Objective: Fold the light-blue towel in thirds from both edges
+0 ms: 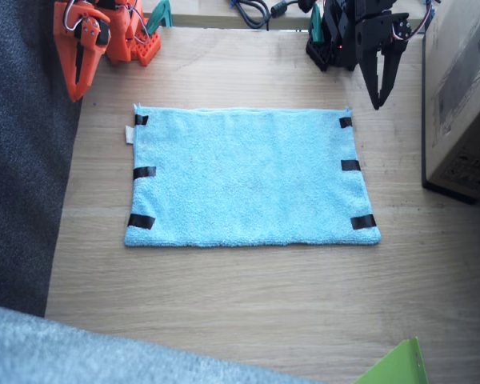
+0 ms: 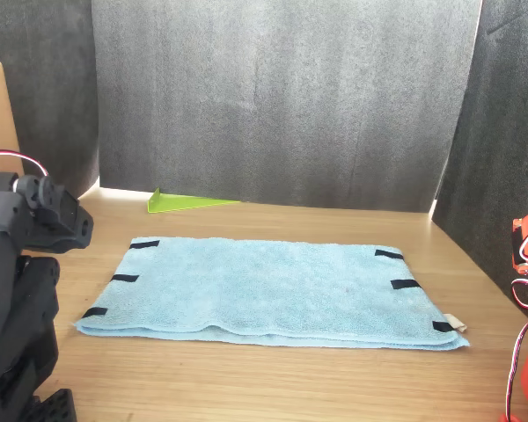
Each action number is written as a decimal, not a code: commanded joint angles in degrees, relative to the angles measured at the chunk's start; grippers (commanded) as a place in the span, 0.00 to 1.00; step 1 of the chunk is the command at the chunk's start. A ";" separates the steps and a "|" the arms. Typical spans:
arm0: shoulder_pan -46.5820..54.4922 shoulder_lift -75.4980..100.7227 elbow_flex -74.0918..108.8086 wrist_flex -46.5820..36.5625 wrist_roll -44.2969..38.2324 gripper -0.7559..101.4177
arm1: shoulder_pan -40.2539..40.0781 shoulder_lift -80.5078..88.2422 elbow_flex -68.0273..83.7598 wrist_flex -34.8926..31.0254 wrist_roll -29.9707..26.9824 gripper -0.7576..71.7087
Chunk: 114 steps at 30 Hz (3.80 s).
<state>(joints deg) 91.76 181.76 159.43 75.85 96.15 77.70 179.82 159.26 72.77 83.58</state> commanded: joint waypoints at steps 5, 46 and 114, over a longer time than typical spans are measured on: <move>0.79 0.35 -0.09 0.62 0.70 0.00 | 0.70 0.53 0.26 0.53 1.14 0.01; 0.88 0.35 -0.18 0.62 0.70 0.00 | 0.70 0.53 0.26 0.53 1.14 0.01; -0.18 -68.12 -36.65 -6.77 -1.49 0.23 | 23.29 -99.32 -63.72 7.47 -0.09 0.25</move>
<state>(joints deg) 90.09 112.85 124.28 68.82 94.13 100.11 80.16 97.03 79.54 82.62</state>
